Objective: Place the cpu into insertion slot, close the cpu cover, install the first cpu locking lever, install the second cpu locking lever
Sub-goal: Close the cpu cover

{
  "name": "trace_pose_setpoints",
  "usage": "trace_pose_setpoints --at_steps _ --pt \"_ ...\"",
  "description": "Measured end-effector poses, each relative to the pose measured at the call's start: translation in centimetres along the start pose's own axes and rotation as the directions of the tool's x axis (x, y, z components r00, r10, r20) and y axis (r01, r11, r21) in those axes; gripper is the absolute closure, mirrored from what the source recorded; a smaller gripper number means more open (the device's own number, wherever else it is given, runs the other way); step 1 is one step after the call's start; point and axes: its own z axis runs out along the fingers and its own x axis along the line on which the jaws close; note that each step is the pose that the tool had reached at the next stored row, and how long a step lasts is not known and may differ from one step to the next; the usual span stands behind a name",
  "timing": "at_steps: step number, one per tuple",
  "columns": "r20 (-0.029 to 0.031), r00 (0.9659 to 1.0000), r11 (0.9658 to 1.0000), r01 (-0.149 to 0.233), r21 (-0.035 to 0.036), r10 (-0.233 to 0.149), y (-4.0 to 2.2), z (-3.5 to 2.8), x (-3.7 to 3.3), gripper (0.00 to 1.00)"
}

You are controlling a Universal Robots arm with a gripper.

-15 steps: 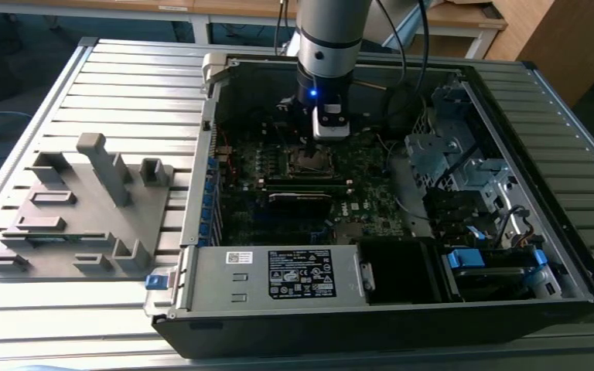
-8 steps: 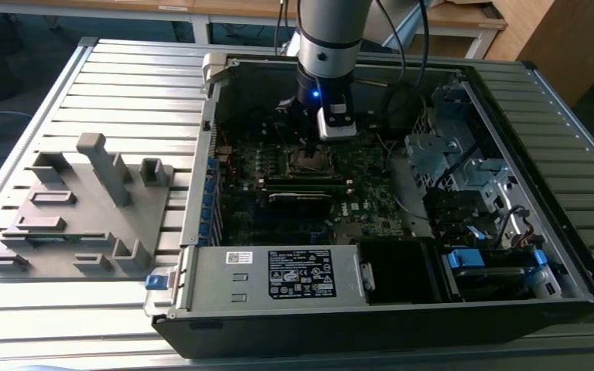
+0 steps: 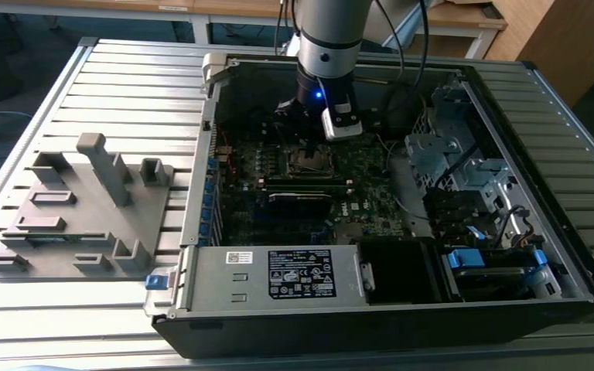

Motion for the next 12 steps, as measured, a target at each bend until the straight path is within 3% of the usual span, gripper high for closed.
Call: trace_pose_setpoints --at_steps 7,12 --pt "-0.0002 1.0000 1.0000 0.004 -0.0005 -0.004 0.00 0.00 0.00 0.90" --pt "-0.0016 0.9980 0.9980 0.063 -0.0003 -0.063 0.00 0.01 0.00 0.90"
